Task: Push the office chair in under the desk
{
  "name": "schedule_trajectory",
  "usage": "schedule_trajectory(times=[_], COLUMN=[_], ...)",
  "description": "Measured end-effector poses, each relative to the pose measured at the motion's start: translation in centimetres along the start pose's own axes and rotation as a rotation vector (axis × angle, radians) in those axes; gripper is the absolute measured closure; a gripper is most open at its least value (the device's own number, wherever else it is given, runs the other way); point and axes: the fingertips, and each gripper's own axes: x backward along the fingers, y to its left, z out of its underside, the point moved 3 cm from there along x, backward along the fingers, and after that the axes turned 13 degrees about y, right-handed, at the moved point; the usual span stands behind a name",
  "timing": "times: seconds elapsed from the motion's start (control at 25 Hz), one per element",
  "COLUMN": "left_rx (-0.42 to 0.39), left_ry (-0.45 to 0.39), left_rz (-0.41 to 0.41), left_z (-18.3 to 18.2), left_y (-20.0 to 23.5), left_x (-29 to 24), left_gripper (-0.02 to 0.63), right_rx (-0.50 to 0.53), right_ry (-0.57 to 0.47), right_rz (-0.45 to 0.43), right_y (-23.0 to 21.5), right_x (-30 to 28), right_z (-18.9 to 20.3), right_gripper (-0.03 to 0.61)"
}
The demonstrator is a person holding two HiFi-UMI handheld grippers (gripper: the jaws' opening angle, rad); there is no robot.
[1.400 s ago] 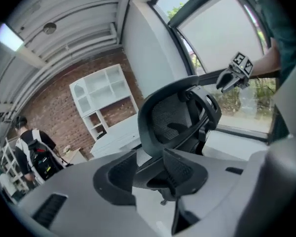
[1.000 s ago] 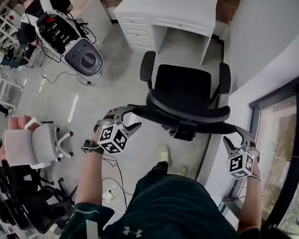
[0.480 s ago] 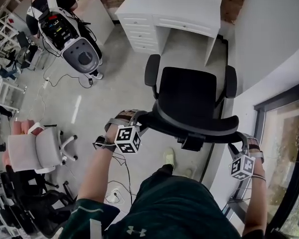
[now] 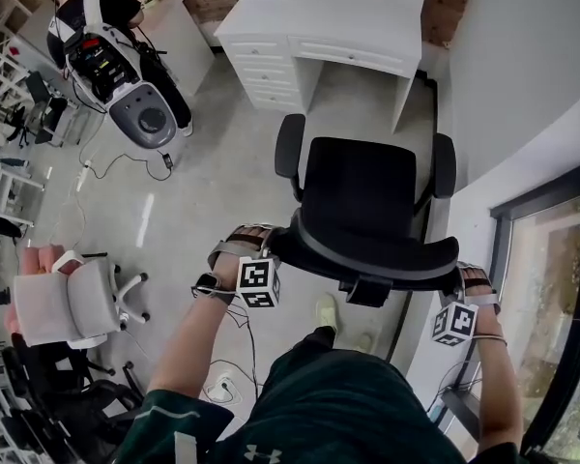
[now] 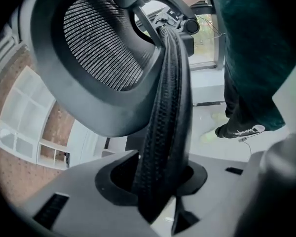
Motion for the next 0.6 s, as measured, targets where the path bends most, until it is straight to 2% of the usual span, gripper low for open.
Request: schedule_trajectory(times=[0.6], left_rx=[0.006], left_ry=[0.017], left_rz=[0.001], left_z=[1.5], left_y=[2.7], left_x=[-1.8], left_gripper=[0.477], right_rx=[-0.026], right_ry=[-0.006], right_rz=[0.015], right_y=[-2.6], right_x=[-2.6], right_z=[-1.9], right_gripper=[0.495])
